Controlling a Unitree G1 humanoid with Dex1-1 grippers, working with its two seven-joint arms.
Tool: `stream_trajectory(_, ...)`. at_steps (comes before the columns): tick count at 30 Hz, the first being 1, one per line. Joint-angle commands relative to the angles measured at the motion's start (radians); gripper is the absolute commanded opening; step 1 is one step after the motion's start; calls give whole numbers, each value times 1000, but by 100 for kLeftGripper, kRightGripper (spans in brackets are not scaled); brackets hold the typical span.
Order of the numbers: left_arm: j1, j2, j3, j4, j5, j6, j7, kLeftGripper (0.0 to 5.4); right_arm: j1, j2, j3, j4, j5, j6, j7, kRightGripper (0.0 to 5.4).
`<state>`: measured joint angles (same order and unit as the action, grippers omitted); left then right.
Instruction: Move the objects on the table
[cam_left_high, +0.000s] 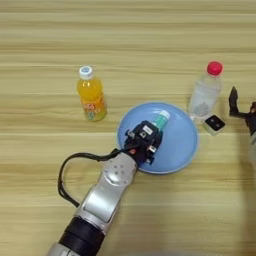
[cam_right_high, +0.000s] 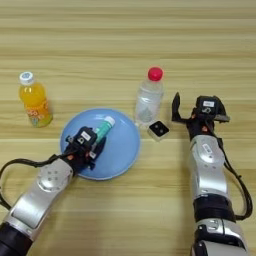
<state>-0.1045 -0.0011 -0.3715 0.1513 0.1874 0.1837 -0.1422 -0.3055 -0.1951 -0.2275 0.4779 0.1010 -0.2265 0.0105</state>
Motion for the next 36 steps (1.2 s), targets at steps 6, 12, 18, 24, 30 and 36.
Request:
stream_trajectory(6, -12, -16, 53, 14, -44, -28, -5, 163, -22, -10, -3, 21, 2, 9, 5, 540)
stream_trajectory(12, -25, -19, 91, -4, -58, -38, -2, 163, -23, -11, -3, 24, 2, 9, 7, 540)
stream_trajectory(18, -33, -28, 110, -3, -57, -43, 5, 163, -25, -13, -3, 28, 2, 9, 7, 540)
stream_trajectory(24, -28, -42, 148, -60, -70, -50, 26, 163, -27, -14, -3, 33, 2, 7, 8, 540)
stream_trajectory(30, -15, -55, 170, -134, -84, -41, 60, 163, -29, -15, -3, 40, 2, 5, 9, 540)
stream_trajectory(36, 4, -22, 209, -189, -72, -8, 91, 163, -30, -13, -2, 42, 2, 4, 9, 540)
